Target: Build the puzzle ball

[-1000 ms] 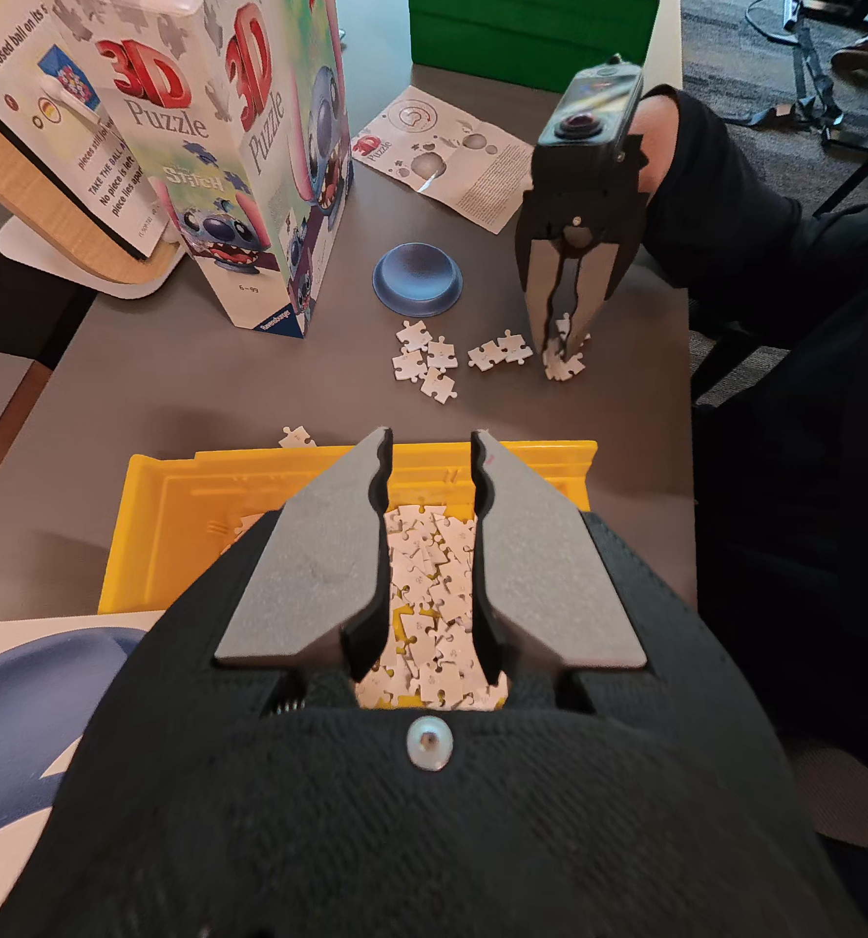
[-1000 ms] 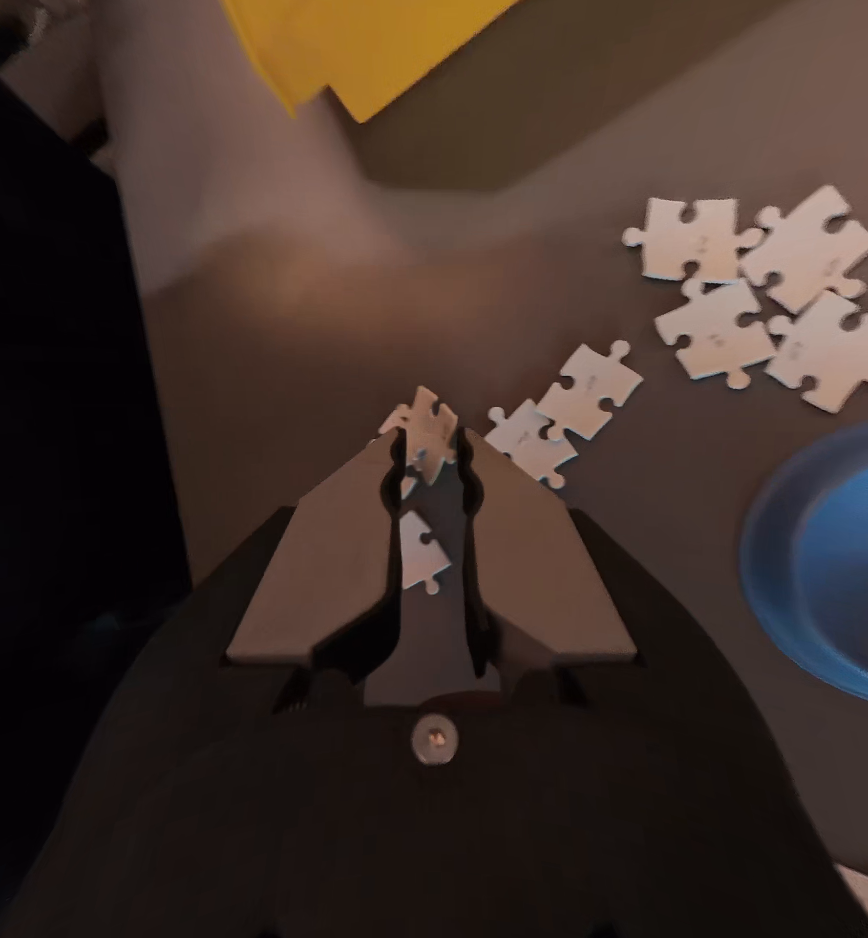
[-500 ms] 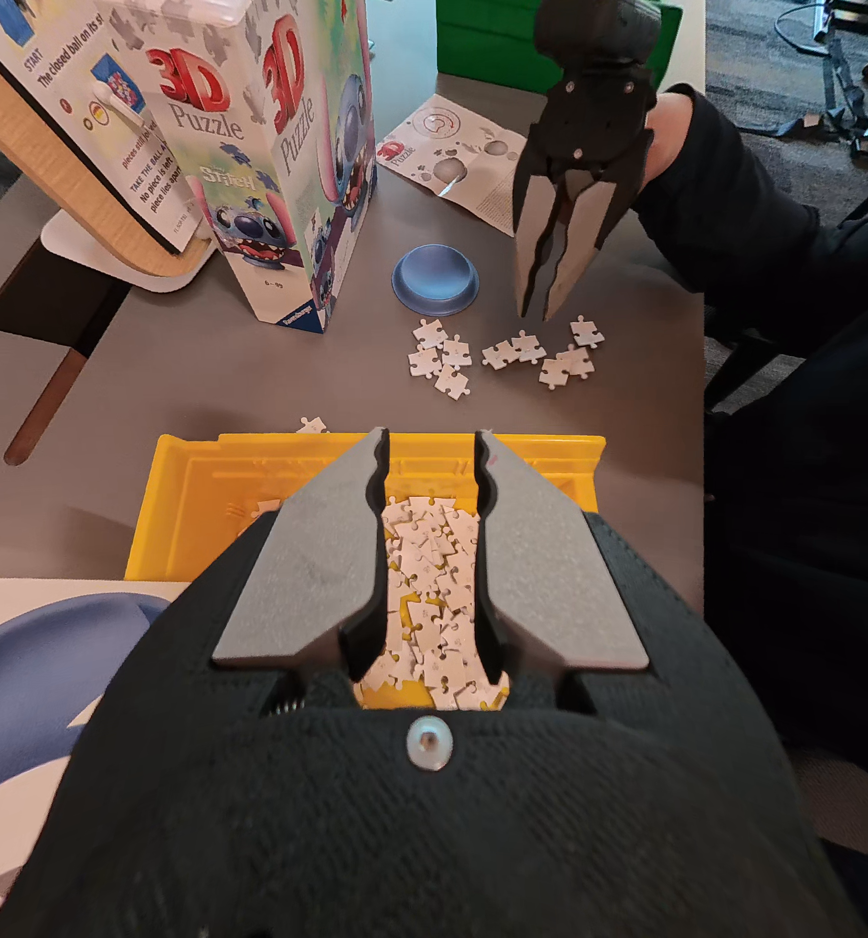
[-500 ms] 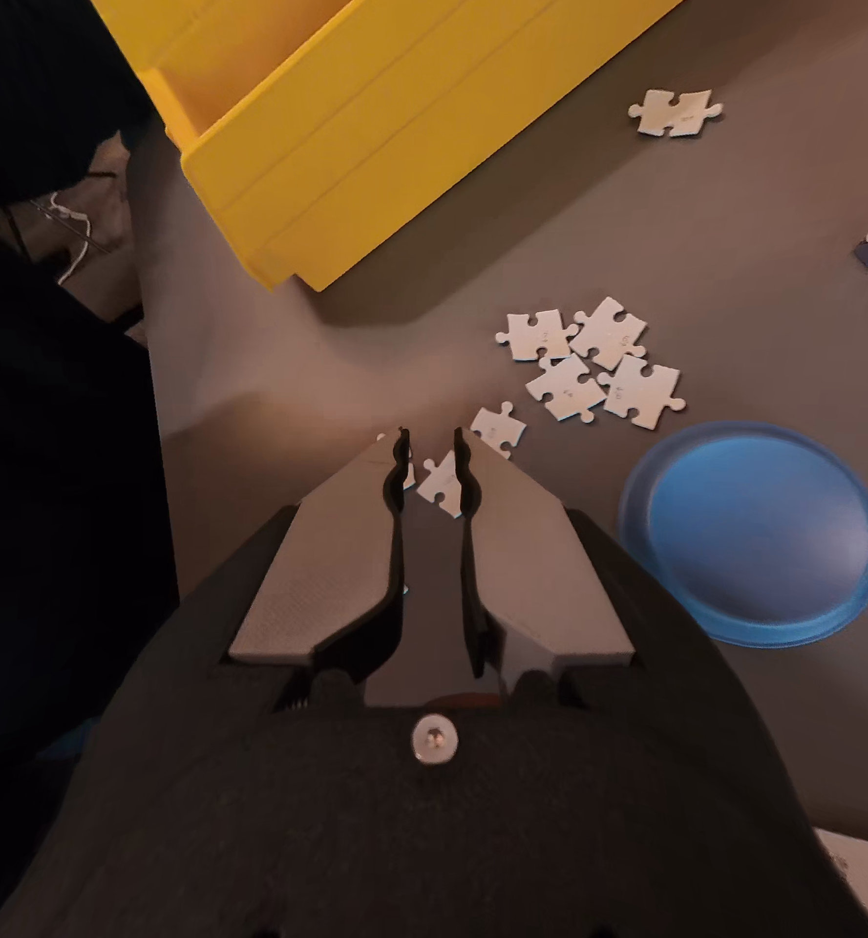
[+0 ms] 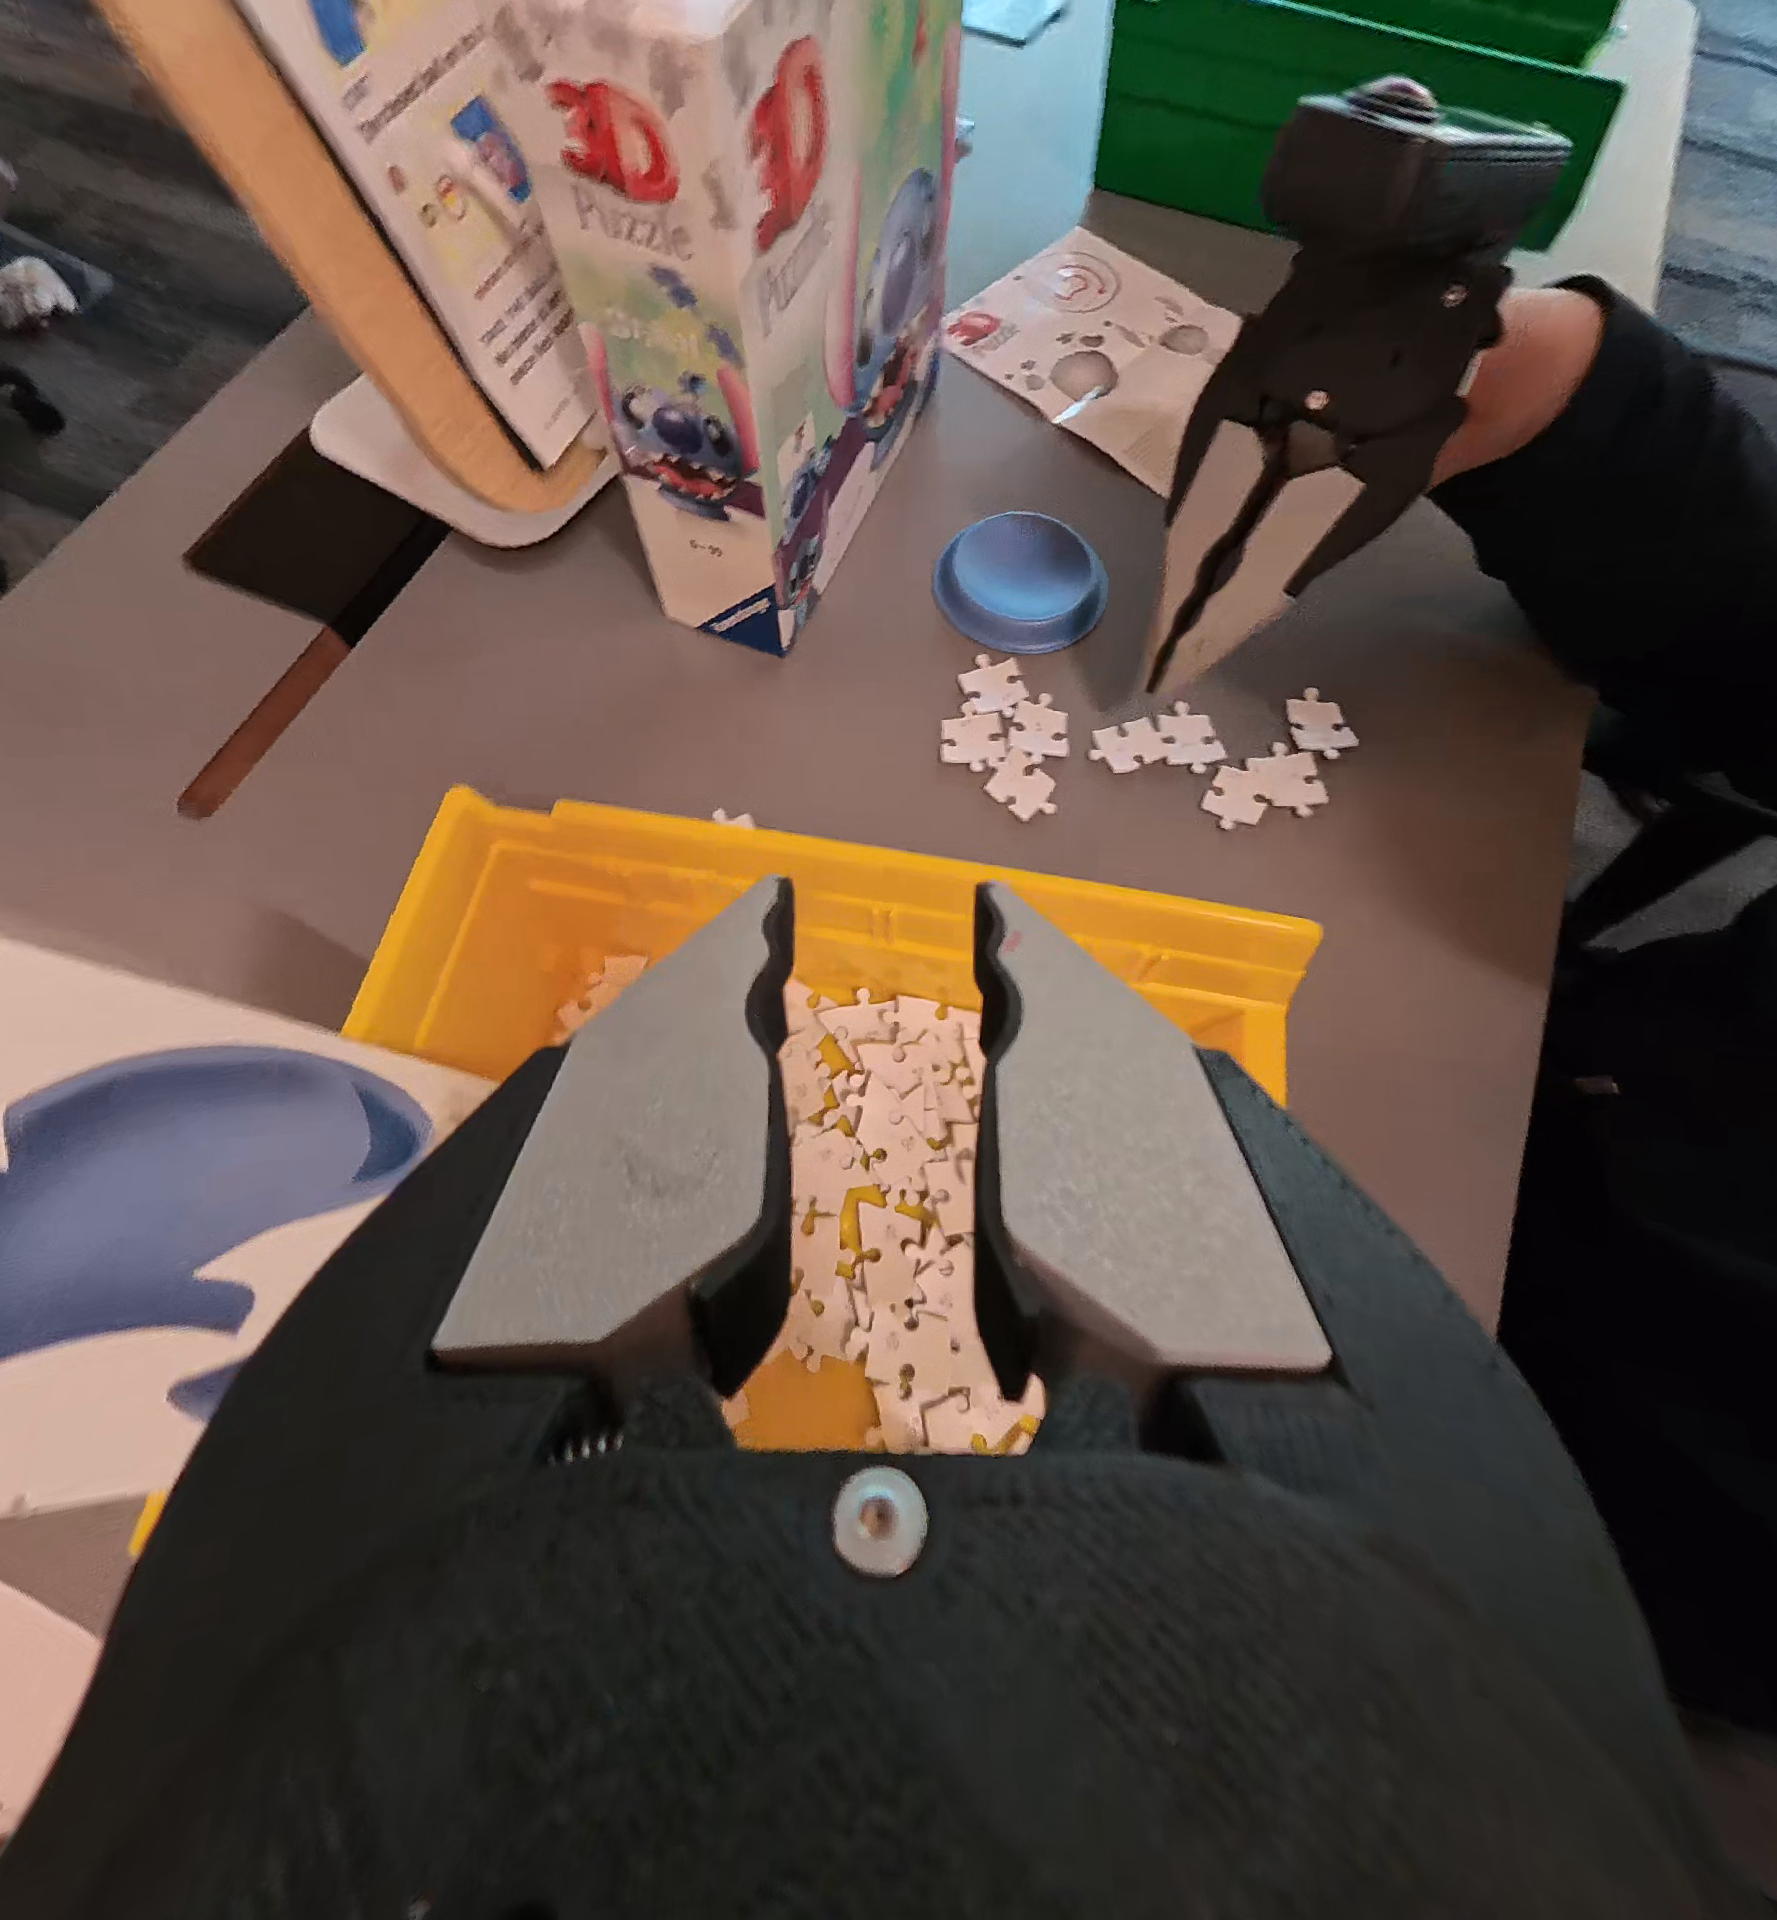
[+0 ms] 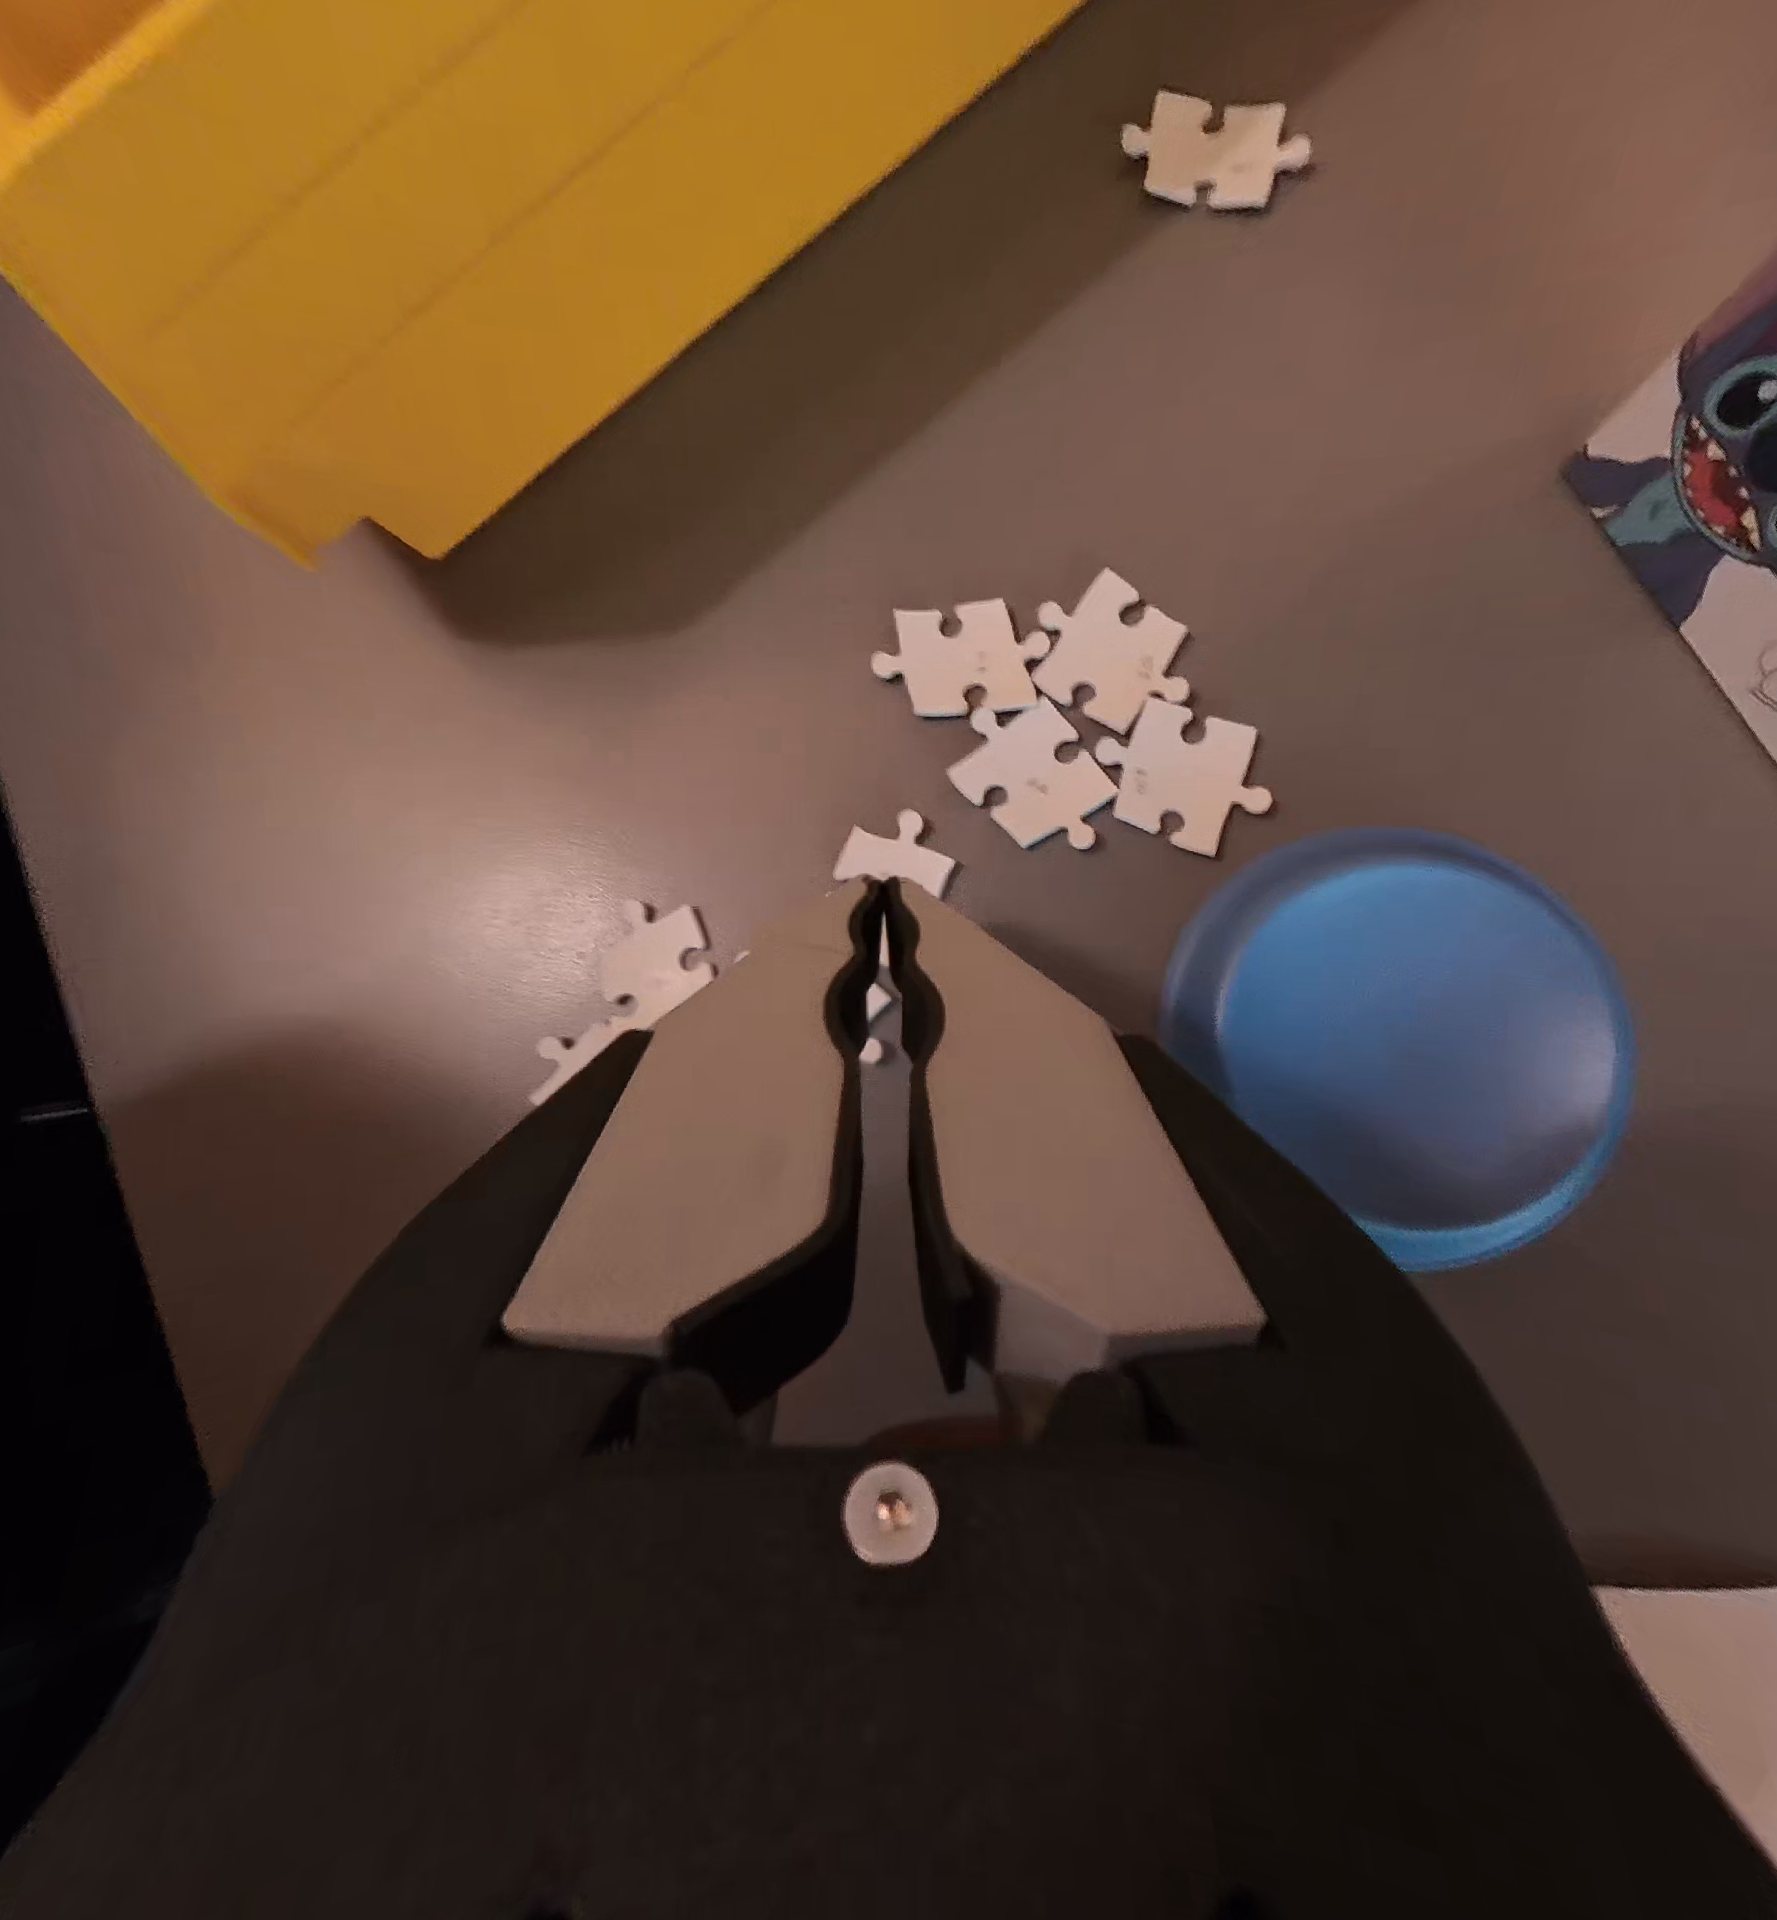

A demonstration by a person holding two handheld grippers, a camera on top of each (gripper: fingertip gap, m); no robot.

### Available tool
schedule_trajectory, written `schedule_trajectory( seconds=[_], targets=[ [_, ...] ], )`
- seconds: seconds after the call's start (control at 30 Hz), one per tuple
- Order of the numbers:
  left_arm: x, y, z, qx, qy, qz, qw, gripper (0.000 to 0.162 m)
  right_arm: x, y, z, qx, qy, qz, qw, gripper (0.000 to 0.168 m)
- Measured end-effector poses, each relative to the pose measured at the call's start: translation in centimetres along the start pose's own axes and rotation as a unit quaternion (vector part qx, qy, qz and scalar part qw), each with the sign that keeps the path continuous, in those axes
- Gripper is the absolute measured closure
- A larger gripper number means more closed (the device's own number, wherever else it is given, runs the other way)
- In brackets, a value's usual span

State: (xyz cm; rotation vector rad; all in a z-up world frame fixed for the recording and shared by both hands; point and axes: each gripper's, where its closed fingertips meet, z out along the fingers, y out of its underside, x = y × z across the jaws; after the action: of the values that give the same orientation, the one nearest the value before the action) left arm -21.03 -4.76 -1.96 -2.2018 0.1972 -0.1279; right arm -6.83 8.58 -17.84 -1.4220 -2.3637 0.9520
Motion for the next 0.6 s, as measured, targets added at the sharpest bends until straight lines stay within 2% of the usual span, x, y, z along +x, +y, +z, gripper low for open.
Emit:
schedule_trajectory(
  seconds=[0.17,0.27,0.4,0.6],
  targets=[
    [-4.5,1.9,-1.8,0.042,-0.076,-0.050,0.995,0.130,0.1,0.8,1.7,-0.037,0.029,-0.031,0.998,0.168],
    [-5.9,3.7,-2.6,0.096,-0.069,-0.092,0.989,0.130,0.1,1.2,2.9,-0.058,0.043,-0.045,0.996,0.168],
    [-8.0,6.9,-2.6,0.118,-0.083,-0.150,0.978,0.131,-0.5,1.8,2.5,-0.069,0.022,-0.039,0.997,0.168],
    [-10.0,9.1,-2.9,0.135,-0.135,-0.170,0.967,0.132,-0.3,1.9,1.4,-0.055,0.008,-0.029,0.998,0.168]
  ],
)
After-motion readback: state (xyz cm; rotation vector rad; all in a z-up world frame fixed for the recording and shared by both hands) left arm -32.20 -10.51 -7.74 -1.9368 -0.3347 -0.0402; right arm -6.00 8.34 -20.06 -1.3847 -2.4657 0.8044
